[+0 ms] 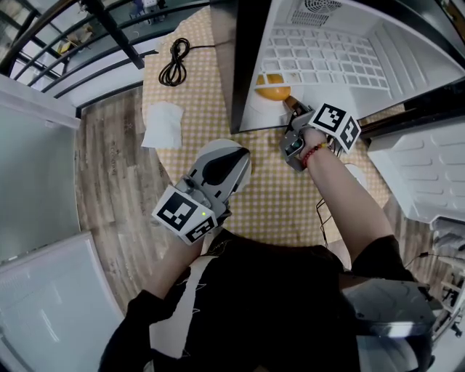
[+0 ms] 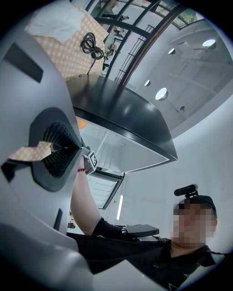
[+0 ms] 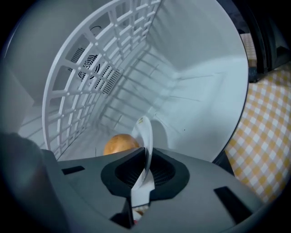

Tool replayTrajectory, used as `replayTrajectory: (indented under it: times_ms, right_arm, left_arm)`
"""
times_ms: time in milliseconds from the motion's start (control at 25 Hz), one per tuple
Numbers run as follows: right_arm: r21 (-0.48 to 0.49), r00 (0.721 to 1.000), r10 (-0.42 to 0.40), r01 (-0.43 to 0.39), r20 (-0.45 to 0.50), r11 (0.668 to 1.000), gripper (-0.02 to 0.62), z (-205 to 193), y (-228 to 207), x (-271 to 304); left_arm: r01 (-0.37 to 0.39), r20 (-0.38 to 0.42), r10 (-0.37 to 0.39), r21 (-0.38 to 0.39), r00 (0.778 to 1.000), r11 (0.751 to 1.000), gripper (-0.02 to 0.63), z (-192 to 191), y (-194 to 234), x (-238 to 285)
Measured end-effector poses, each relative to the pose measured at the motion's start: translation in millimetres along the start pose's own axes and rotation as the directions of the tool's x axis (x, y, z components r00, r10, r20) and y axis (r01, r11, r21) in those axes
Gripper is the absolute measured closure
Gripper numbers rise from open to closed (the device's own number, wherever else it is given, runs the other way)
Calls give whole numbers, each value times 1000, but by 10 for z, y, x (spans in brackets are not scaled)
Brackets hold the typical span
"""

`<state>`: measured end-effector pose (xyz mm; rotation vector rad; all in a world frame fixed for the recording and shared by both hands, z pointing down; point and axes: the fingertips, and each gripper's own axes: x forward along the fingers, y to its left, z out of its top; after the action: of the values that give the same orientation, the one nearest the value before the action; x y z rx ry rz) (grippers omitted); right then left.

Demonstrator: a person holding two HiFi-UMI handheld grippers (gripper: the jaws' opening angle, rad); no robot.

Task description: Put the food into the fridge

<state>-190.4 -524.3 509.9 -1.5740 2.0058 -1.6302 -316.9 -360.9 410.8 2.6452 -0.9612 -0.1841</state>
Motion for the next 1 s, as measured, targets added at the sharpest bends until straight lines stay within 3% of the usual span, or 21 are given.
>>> replayTrajectory:
  times_ms: [440,640,1000]
  right_arm:
    - [-214,999,-34,34,3,976,545,33,38,11]
    - [-246,997,-78,78,13,966,514,38,-50,3]
    - [-287,997,-75,79,25,955,509,43,-54,6]
  left_arm:
    - [-16,-11,16,-18,1000,1000,591,-51,30,-26]
    - [-20,-20,19,-27,1000,999,592,-96,33,-31]
    - [-14,-24,13,-37,1000,999,592,-145,3,-4]
